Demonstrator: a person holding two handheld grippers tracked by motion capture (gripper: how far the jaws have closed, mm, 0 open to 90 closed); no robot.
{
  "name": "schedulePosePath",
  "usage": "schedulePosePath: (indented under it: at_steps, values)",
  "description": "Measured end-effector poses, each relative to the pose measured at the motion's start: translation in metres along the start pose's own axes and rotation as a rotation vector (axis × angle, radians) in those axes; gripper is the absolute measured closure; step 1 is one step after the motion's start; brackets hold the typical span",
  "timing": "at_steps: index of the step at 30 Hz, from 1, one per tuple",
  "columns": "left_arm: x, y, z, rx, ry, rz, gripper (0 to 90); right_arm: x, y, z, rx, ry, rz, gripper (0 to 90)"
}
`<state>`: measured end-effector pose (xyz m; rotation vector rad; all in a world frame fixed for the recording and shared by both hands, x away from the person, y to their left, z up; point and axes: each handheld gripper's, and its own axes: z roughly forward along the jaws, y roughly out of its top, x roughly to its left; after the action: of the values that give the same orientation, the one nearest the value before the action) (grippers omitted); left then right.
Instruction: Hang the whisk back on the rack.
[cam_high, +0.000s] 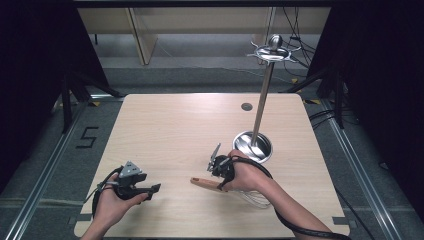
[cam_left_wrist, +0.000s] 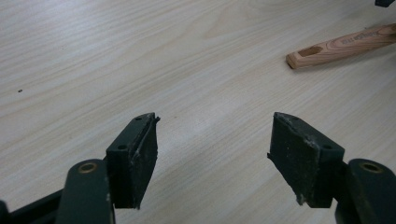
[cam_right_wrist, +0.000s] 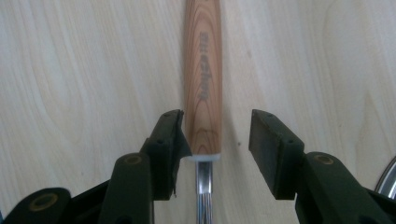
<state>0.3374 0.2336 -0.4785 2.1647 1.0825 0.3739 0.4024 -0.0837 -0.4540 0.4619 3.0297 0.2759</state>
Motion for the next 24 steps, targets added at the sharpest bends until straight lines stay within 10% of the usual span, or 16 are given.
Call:
schedulePosePath:
  at_steps: [5,13,24]
  values:
    - [-0.005,-0.001,0.004,-0.055,-0.005,-0.060,31.6,0.002,0.001,0.008,0.056,0.015,-0.016,57.3]
    - [-0.001,-0.001,0.001,-0.016,-0.007,-0.023,31.6,0.000,0.005,0.017,0.097,0.029,-0.075,66.0]
    - [-0.002,-0.002,0.003,-0.021,-0.009,-0.029,31.6,0.002,0.001,0.018,0.099,0.042,-0.038,70.0]
